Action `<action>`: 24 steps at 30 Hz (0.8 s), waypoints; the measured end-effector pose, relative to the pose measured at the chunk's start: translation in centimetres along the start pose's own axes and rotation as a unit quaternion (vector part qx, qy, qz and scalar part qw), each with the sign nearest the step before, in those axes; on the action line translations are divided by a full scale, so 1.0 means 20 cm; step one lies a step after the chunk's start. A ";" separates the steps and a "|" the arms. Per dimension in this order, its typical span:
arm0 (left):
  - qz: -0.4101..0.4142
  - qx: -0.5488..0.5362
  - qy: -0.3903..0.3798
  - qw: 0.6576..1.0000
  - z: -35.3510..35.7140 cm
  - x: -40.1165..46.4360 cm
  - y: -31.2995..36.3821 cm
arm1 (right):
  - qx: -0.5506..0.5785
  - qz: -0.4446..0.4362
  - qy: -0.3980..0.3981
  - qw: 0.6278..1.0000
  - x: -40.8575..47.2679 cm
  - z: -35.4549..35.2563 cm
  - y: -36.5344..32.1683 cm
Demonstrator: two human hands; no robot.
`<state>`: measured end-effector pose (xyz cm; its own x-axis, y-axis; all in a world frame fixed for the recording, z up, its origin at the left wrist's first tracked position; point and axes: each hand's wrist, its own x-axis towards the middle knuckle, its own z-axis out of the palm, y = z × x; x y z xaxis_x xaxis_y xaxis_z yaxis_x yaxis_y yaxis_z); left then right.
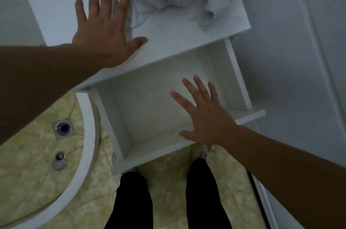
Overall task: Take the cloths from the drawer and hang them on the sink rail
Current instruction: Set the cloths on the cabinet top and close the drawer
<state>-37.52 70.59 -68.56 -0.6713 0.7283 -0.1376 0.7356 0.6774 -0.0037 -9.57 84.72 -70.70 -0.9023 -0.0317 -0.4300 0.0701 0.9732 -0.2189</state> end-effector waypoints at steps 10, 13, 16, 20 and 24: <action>0.024 -0.008 -0.002 1.000 0.09 -0.27 0.08 | -0.006 -0.038 -0.061 0.997 -0.09 0.12 -0.16; 0.033 -0.010 -0.004 0.999 0.10 -0.36 0.11 | -0.020 -0.027 -0.062 0.998 -0.14 0.17 -0.19; 0.023 0.000 -0.006 1.000 0.13 -0.44 0.12 | -0.030 -0.016 -0.052 0.998 -0.18 0.20 -0.21; 0.015 -0.010 -0.001 1.000 0.13 -0.51 0.14 | -0.042 -0.003 -0.031 0.999 -0.19 0.24 -0.23; 0.012 -0.002 0.013 1.000 0.15 -0.57 0.18 | -0.042 0.017 -0.019 0.999 -0.16 0.28 -0.23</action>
<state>-26.87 64.40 -70.00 -0.6552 0.7470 -0.1125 0.7515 0.6598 0.0042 -4.56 79.15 -73.22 -0.8827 -0.0049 -0.4699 0.0640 0.9894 -0.1306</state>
